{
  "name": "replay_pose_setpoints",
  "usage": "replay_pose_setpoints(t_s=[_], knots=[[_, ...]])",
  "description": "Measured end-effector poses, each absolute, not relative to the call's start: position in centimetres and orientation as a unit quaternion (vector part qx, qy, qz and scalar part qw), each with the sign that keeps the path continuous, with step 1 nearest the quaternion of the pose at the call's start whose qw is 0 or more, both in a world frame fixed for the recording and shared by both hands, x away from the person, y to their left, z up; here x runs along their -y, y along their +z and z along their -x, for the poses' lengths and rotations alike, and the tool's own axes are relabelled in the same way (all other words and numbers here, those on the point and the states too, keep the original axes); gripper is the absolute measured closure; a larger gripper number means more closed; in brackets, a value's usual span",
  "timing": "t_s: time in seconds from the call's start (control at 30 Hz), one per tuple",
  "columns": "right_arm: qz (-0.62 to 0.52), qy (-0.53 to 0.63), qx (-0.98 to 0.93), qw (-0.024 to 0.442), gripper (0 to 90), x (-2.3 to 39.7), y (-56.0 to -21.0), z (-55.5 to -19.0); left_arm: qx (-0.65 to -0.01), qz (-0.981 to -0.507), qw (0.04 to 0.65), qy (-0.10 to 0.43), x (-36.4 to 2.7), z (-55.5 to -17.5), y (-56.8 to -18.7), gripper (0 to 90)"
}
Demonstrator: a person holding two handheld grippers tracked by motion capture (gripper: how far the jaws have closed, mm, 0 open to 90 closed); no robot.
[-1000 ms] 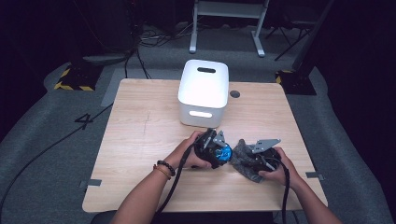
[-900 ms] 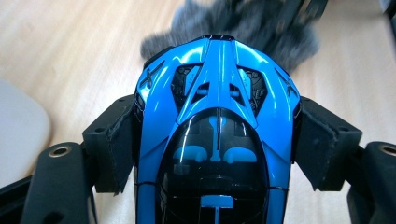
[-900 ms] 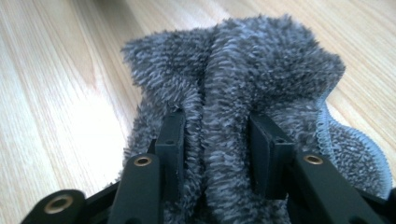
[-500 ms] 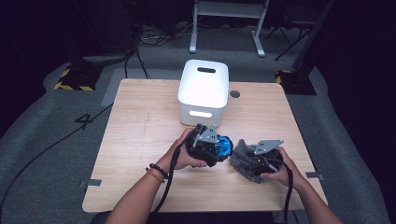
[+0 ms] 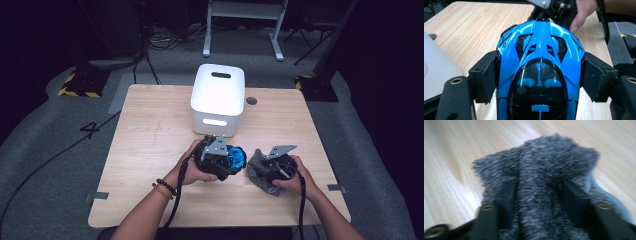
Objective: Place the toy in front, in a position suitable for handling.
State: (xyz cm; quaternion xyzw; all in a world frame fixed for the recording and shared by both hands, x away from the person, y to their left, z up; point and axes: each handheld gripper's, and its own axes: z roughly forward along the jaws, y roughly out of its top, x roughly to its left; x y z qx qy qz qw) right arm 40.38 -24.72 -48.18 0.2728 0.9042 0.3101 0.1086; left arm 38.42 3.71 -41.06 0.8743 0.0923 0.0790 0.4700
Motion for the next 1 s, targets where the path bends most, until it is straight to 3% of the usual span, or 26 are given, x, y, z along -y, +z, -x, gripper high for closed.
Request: replay_pose_setpoints(t_s=[0.1,0.2,0.5,0.77,1.0], knots=[[-0.259,0.312,-0.91,0.091,71.0,24.6,-48.2,-40.4,-0.092,-0.871,0.476,0.076,-3.7,-38.3,-41.2,24.4],[-0.246,0.326,-0.908,0.096,76.3,24.6,-48.0,-40.1,-0.094,-0.867,0.484,0.071,-3.7,-38.3,-41.5,24.4],[-0.182,0.544,-0.819,0.022,77.1,25.2,-44.4,-38.5,-0.089,-0.856,0.506,0.055,-3.1,-38.4,-42.2,24.4],[-0.154,0.568,-0.808,0.036,77.3,24.2,-43.2,-37.3,-0.087,-0.846,0.524,0.041,-2.9,-38.4,-42.1,24.2],[-0.132,0.556,-0.818,0.061,77.4,23.4,-42.6,-36.5,-0.069,-0.879,0.468,0.057,-1.5,-37.8,-43.1,24.5]])
